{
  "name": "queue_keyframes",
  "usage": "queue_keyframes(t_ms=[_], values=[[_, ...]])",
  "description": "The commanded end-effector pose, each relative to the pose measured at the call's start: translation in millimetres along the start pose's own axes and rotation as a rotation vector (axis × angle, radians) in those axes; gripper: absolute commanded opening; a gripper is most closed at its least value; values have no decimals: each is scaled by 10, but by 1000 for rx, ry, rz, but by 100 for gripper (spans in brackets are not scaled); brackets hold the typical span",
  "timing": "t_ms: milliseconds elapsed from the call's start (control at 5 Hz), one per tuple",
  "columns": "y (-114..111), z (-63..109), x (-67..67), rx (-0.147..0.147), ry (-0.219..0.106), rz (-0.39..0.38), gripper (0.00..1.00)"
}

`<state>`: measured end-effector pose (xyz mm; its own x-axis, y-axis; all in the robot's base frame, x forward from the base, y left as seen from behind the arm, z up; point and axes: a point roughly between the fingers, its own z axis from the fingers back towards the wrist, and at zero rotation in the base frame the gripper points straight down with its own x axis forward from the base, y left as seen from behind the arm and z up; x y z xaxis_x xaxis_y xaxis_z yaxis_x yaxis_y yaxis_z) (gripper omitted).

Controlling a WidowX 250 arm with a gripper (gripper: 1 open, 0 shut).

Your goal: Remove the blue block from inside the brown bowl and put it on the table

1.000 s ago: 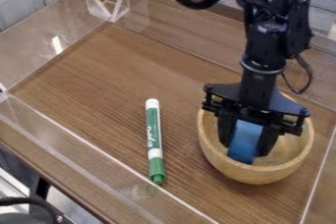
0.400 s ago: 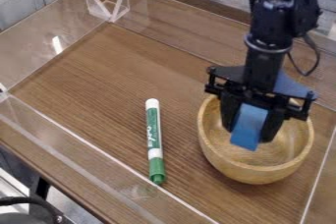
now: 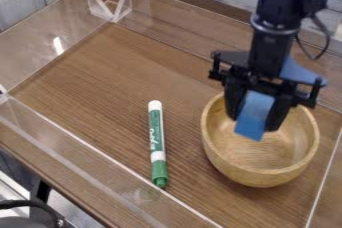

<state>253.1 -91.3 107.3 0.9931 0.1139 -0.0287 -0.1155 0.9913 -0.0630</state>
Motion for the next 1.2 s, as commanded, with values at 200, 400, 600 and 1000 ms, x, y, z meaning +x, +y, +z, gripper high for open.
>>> queue_keyframes(t_ms=[200,400,600,1000], values=[[239,772,139,-23,-115,-13,0],[523,968,137,-17,-131,-37,0],[426,886,70,-22,-146,-45,0],[664,733,-51,-4,-138,-59,0]])
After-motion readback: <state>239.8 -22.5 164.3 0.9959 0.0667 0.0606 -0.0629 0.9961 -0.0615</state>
